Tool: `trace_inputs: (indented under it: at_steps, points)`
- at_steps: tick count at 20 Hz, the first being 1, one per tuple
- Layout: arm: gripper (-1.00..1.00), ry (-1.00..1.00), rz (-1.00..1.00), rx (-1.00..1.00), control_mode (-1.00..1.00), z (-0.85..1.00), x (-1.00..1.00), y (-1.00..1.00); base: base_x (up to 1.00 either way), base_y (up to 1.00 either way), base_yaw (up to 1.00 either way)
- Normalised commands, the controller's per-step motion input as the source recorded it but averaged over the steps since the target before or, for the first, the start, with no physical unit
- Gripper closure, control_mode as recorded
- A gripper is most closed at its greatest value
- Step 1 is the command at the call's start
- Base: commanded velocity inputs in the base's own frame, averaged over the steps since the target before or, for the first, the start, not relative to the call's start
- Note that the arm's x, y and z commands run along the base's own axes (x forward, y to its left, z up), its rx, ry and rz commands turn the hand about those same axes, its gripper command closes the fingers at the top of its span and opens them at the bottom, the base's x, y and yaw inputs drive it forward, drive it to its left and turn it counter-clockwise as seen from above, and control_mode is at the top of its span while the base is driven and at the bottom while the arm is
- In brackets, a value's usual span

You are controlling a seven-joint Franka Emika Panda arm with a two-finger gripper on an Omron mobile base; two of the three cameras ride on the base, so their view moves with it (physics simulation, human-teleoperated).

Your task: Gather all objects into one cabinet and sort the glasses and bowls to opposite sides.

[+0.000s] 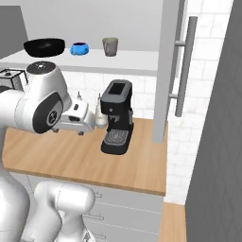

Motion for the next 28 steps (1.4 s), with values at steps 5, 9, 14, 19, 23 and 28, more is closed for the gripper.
trace_inputs:
  at_steps: [5, 9, 14, 19, 23, 28]
  points:
    - [-1.0, 0.0, -0.04, 0.0, -1.0, 0.44, -0.32, -0.01, 0.0, 0.0, 0.0]
    - [-1.0, 0.0, -0.04, 0.0, -1.0, 0.29, -0.28, 0.03, 0.0, 0.0, 0.0]
    - [-1.0, 0.0, -0.03, 0.0, -1.0, 0.13, -0.14, 0.09, 0.0, 0.0, 0.0]
    - [-1.0, 0.0, 0.0, 0.0, -1.0, 0.05, -0.08, 0.09, 0.0, 0.0, 0.0]
    - [-1.0, 0.0, 0.0, 0.0, 1.0, 0.0, -0.06, 0.0, -0.22, 0.0, 0.01]
    - [-1.0, 0.0, 0.0, 0.0, 1.0, 0.0, 0.0, 0.0, -0.94, 0.0, 0.14]
